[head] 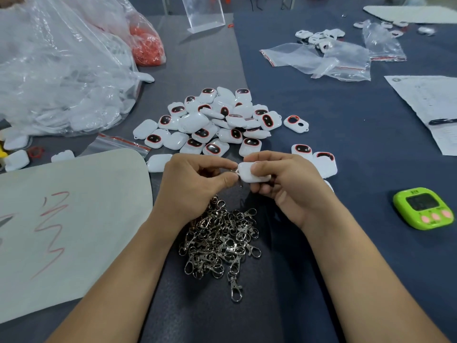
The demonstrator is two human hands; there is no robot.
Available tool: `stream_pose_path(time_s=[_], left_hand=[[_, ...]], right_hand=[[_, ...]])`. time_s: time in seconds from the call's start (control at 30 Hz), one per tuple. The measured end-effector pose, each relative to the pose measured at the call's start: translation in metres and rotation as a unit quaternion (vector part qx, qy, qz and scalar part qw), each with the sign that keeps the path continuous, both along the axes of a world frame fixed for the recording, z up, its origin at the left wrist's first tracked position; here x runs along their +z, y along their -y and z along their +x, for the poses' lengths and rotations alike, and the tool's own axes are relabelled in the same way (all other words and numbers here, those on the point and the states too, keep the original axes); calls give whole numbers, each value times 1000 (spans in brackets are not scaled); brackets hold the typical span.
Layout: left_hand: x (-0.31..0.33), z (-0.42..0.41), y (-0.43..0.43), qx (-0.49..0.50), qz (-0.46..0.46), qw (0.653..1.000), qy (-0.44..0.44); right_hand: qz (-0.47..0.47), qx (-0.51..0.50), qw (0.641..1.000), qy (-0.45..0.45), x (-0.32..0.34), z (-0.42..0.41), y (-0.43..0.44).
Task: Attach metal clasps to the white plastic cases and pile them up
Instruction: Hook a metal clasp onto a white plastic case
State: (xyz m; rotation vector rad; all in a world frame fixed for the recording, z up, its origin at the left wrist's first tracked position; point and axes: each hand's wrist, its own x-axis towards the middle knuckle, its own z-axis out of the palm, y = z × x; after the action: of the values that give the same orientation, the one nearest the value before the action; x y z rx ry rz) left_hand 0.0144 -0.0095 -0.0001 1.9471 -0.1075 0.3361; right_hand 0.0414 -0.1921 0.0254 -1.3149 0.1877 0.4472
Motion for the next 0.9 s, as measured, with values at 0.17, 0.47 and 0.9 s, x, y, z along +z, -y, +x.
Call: stream_pose_path(time_s=[0.17, 0.47, 0.9], left_hand=[[4, -2, 1, -19, 12, 999, 40], [15, -15, -3, -20, 317, 938, 138], [9, -7, 14, -15, -90, 996, -15]], right_hand=[[34, 11, 999, -9, 2, -2, 1], [-64, 44, 972, 221, 3, -13, -5], [94, 14, 994, 53, 7, -7, 1]])
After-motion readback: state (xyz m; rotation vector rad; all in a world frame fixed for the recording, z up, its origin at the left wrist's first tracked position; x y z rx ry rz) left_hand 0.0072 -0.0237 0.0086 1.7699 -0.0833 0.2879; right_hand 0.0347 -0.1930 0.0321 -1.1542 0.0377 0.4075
